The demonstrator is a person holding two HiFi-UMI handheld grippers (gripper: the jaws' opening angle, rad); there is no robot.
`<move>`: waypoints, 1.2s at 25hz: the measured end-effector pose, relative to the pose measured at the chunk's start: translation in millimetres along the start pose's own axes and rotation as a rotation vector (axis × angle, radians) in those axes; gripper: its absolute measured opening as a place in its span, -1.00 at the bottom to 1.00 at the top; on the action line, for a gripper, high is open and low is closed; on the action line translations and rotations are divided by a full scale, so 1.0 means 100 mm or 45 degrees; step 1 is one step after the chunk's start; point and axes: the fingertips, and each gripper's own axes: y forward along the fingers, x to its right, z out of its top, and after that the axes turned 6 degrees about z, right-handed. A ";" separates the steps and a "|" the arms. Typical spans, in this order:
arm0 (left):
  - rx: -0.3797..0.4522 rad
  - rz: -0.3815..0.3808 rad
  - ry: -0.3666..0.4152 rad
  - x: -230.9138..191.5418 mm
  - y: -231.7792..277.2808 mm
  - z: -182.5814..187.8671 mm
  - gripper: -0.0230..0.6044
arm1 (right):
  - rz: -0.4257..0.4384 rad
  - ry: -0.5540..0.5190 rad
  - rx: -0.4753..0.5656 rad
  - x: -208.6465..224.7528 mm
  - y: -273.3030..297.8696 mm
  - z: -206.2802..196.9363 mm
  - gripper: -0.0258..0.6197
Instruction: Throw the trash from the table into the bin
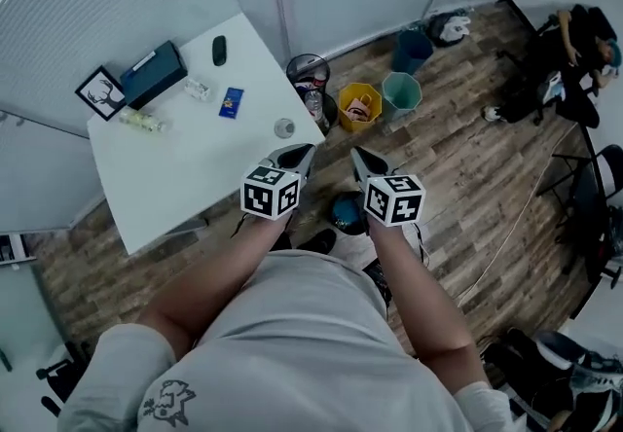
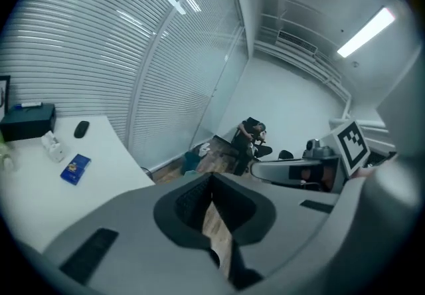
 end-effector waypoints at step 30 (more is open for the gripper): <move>0.241 0.424 -0.270 -2.74 -2.18 -0.09 -0.91 | 0.456 -0.326 -0.224 -2.92 2.25 -0.06 -0.90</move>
